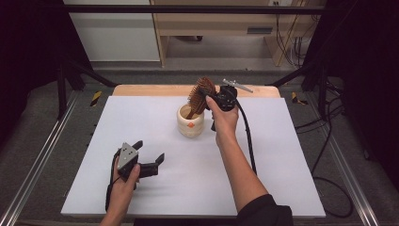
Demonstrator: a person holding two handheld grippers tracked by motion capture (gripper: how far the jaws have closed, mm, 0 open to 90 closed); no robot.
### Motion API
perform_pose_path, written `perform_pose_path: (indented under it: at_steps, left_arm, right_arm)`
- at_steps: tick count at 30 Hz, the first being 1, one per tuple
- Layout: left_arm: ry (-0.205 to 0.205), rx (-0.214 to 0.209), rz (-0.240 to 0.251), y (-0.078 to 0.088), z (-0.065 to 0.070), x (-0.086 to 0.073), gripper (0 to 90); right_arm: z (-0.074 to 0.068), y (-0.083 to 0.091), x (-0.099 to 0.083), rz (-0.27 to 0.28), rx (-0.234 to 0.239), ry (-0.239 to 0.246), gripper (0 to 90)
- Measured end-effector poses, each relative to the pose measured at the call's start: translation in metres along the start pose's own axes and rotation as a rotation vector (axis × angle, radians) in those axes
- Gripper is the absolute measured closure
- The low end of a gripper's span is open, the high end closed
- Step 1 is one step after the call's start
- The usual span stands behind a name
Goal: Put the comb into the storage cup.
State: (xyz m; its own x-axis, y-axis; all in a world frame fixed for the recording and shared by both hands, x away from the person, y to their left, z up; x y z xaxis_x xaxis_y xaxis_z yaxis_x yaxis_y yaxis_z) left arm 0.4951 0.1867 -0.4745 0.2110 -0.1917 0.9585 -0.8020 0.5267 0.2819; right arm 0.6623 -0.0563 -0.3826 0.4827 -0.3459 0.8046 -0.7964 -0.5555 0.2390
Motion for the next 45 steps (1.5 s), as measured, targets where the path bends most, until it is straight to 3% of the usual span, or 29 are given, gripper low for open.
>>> perform_pose_path:
  at_steps: [45]
  left_arm:
    - [0.002,-0.004,-0.001,-0.0003,-0.0003,-0.0002,2.6]
  right_arm:
    - [0.0078,0.002,-0.001,-0.002,-0.005,-0.015,47.9]
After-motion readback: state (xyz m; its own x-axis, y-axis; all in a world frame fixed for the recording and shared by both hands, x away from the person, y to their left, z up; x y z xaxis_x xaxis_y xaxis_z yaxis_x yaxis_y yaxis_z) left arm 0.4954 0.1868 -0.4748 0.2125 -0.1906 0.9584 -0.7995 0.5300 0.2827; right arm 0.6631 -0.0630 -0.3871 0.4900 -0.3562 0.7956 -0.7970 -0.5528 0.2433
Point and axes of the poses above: each handheld gripper's, and its own axes: y roughly backward along the jaws, x roughly out of its top, z roughly to its right, the point moved 6 cm from there along -y, roughly forward along the jaws, and after that the axes turned 4 degrees about -y, right-handed, at the moved point
